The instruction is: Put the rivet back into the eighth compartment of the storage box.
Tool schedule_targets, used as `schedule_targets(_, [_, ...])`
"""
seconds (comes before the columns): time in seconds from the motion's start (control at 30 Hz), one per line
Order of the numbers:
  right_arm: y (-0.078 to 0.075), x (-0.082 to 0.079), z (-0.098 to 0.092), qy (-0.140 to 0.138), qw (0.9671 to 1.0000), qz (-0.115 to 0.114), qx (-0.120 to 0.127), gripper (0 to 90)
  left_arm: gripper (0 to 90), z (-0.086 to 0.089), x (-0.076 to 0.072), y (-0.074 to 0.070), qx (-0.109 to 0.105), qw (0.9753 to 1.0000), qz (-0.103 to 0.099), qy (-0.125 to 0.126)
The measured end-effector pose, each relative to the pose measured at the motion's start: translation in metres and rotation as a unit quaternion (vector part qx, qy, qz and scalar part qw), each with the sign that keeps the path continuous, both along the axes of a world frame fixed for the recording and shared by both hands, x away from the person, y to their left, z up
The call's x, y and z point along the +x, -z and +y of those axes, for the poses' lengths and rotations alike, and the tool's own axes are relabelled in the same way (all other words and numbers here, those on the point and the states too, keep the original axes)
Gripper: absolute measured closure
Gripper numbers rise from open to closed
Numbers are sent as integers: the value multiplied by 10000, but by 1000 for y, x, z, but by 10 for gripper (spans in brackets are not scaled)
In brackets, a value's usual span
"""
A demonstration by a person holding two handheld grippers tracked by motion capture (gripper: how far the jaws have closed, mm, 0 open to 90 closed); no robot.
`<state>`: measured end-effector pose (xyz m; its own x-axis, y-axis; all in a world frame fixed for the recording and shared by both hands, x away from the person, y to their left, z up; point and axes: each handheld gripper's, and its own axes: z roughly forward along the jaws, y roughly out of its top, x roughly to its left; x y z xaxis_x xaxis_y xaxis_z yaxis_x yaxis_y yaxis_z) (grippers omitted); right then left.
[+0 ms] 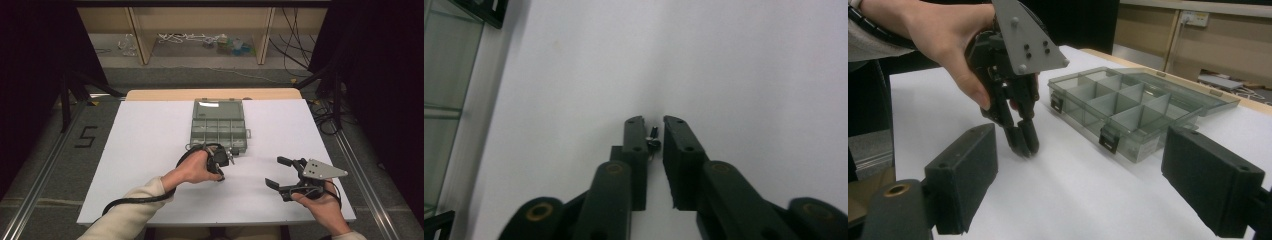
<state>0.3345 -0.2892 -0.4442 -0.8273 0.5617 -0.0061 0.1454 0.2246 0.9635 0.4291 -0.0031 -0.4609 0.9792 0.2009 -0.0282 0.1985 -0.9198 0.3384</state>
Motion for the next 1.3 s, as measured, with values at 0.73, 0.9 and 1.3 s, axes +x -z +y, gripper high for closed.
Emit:
schedule_targets(0.73, [0,0,0,36,10000,-17,36,160,834,3,1,0,-81,9994,171,-294])
schedule_targets(0.9, [0,-1,0,47,10000,-21,43,160,834,4,2,-2,-124,9993,154,-325])
schedule_targets(1.3, [0,0,0,25,10000,-5,10,160,834,8,3,-13,-322,9988,13,-379])
